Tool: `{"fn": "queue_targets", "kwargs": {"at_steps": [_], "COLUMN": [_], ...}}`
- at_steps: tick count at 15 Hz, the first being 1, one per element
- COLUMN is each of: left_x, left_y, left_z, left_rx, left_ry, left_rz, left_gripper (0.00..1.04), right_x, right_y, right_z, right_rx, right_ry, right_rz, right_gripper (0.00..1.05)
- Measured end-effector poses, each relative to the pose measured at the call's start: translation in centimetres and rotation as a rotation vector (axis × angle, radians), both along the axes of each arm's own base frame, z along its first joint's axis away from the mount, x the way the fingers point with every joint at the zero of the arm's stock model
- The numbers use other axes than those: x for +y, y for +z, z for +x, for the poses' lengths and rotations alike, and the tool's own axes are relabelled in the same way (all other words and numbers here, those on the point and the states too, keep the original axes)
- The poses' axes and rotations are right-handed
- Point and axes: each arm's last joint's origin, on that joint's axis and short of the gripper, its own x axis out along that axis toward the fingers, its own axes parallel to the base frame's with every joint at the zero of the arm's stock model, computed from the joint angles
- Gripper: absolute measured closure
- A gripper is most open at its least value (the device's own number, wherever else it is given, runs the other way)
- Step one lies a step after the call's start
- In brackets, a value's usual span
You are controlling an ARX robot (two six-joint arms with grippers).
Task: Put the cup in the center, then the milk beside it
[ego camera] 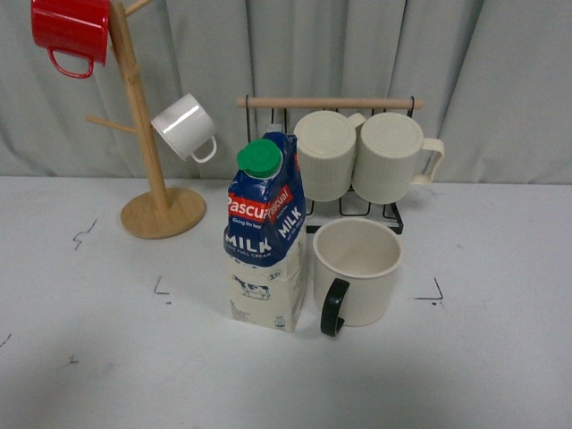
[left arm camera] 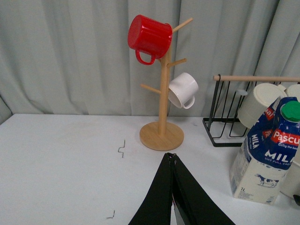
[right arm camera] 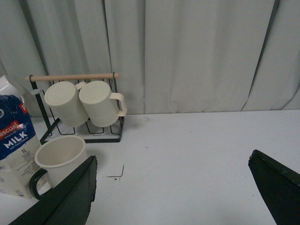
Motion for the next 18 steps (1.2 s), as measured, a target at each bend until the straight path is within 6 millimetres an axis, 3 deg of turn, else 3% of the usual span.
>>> {"fn": "queue_targets", "kwargs": {"at_steps": [4,8,9,16,17,18], "left_x": [0.0,0.0,0.0,0.0,0.0,0.0], "left_y": [-0.4,-0.3,-0.3,-0.3,-0.3,-0.3], "left_z": [-1.2,-1.3,-1.3,-1.3,-1.3,-1.3], "left_rx": [0.014,0.008,0.008,0.008,0.008,0.008], "left_ry": [0.0,0.0,0.0,0.0,0.0,0.0], "left_rz": [0.0,0.0,0.0,0.0,0.001,0.001], "left_gripper": [1.03,1.03,0.97,0.12,0.05,0.08], "right_x": [0.0,0.0,0.0,0.0,0.0,0.0], "right_y": [0.0,0.0,0.0,0.0,0.0,0.0], "right_z": [0.0,0.0,0.0,0.0,0.0,0.0], "right_rx": [0.0,-0.001,0.0,0.0,0.0,0.0], "right_ry": [0.0,0.0,0.0,0.0,0.0,0.0], "right_rz": [0.0,0.0,0.0,0.0,0.0,0.0], "right_gripper": [0.06,0.06,0.06,0.06,0.06,0.06]}}
